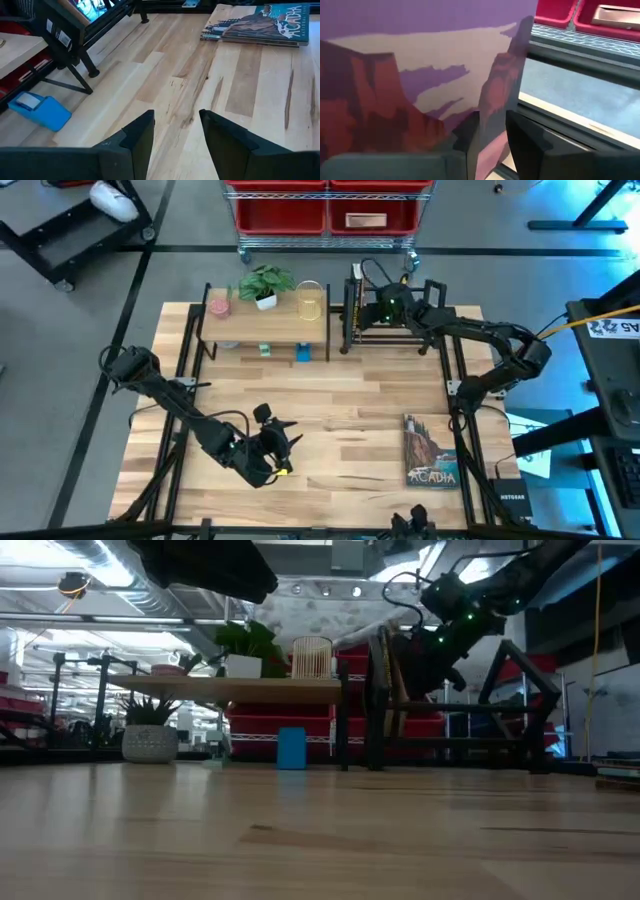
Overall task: Stock shelves
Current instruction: Put the red purple book on the bookshelf, then put the brown blue book on the bookshelf
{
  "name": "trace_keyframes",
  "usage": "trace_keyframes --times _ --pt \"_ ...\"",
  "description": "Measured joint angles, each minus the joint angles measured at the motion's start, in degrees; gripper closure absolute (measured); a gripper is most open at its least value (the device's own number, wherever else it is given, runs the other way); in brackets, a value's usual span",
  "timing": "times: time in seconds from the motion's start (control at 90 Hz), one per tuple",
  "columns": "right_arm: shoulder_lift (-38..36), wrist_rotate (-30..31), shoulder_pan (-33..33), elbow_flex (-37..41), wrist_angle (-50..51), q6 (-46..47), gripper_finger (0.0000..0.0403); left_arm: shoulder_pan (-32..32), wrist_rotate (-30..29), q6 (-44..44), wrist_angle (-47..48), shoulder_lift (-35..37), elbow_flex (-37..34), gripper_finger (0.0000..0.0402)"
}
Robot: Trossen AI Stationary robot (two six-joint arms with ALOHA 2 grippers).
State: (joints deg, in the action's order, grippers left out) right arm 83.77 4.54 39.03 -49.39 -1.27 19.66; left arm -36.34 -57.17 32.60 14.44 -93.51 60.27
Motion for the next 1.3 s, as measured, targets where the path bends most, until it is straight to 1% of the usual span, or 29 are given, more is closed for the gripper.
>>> trace_keyframes --times 0.222,0.489,0.589,0.789,0.889,0.989,1.1,1.211,1.3 --pt "0.0 -2.2 0.0 0.0 -1.2 0.1 0.0324 0.0 0.0 0.0 0.0 0.0 0.0 0.0249" --pt "-1.0 -1.6 0.0 0.0 -1.5 -0.5 0.0324 0.0 0.0 0.0 0.0 0.0 0.0 0.0249" --pt "-3.6 0.1 -0.1 0.0 -0.5 -0.8 0.0324 0.0 0.0 0.0 0.0 0.0 0.0 0.0249" --pt "-10.8 3.6 -0.1 0.0 6.1 -2.2 0.0324 0.0 0.0 0.0 0.0 0.0 0.0 0.0249" --pt "-15.3 5.2 -2.1 0.0 10.0 -3.9 0.0324 0.0 0.0 0.0 0.0 0.0 0.0 0.0249" --pt "-21.0 7.7 -7.6 -0.1 14.9 -6.1 0.0324 0.0 0.0 0.0 0.0 0.0 0.0 0.0249" --pt "-27.0 11.5 -17.6 -0.1 23.7 -5.5 0.0324 -0.1 0.0 0.0 0.0 0.0 0.0 0.0249" --pt "-30.6 18.7 -31.4 -0.1 33.2 1.9 0.0324 -0.1 0.0 -0.2 0.1 0.0 0.0 0.0249" --pt "-31.0 23.2 -43.0 -0.1 39.6 12.2 0.0324 -0.1 0.0 -0.3 0.0 0.0 0.0 0.0249"
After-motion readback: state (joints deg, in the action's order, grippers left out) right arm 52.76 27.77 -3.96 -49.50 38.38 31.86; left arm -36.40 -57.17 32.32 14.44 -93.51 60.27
